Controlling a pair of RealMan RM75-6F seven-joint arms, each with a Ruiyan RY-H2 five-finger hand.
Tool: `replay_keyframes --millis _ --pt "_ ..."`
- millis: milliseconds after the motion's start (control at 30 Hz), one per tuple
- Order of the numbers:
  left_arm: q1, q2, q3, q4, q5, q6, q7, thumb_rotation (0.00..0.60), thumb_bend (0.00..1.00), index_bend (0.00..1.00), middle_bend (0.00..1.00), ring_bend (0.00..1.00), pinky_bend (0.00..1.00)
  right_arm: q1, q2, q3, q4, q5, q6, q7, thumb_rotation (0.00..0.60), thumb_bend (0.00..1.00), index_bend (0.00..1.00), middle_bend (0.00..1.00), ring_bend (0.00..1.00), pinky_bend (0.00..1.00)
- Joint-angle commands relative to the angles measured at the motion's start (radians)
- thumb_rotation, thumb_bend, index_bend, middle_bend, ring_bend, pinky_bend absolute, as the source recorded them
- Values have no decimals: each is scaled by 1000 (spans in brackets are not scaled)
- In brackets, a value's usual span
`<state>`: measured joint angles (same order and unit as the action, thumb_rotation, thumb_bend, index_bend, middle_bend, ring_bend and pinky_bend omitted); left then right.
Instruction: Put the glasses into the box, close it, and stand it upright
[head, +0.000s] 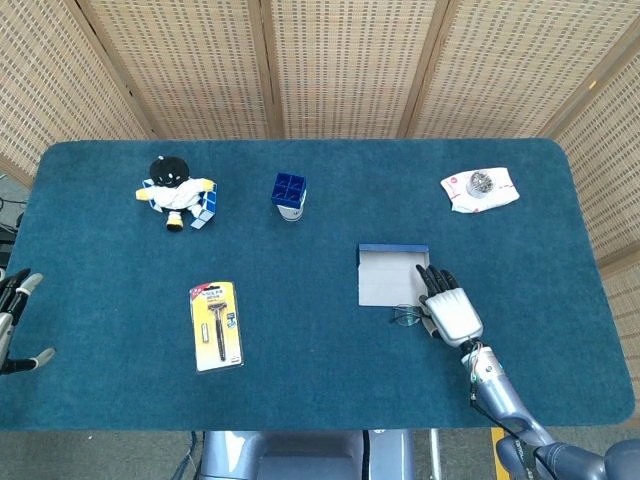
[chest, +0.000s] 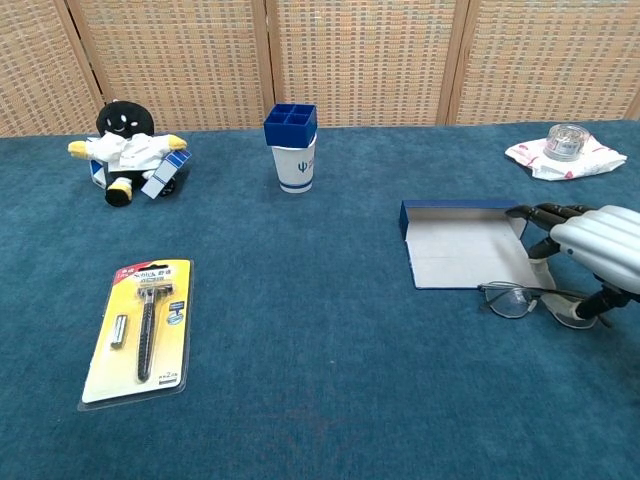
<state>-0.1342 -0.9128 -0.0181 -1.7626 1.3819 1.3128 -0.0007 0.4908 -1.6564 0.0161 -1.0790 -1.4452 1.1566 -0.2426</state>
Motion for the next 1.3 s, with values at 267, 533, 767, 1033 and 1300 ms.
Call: replay_keyframes --millis 267,533,767,1033,1300 --pt "0 1 0 0 -1 -1 -2 600 0 0 0 0 0 9 13 3 -2 -54 36 -19 600 492 628 51 0 131" --pt "-1 3 -2 3 -4 -3 -9 600 0 0 0 0 0 31 39 37 -43 -43 16 -33 600 497 630 56 0 131" --pt "-3 0 -2 2 -6 -7 0 600 0 0 0 0 0 88 38 86 -44 -24 -36 -82 600 499 630 57 0 131" --pt "-4 0 -7 4 -19 -10 -4 600 0 0 0 0 0 160 16 141 -2 27 -120 -126 600 499 632 59 0 132" --pt "-12 1 -11 9 -37 -29 -9 600 0 0 0 0 0 210 -20 160 52 65 -175 -174 600 503 632 59 0 131"
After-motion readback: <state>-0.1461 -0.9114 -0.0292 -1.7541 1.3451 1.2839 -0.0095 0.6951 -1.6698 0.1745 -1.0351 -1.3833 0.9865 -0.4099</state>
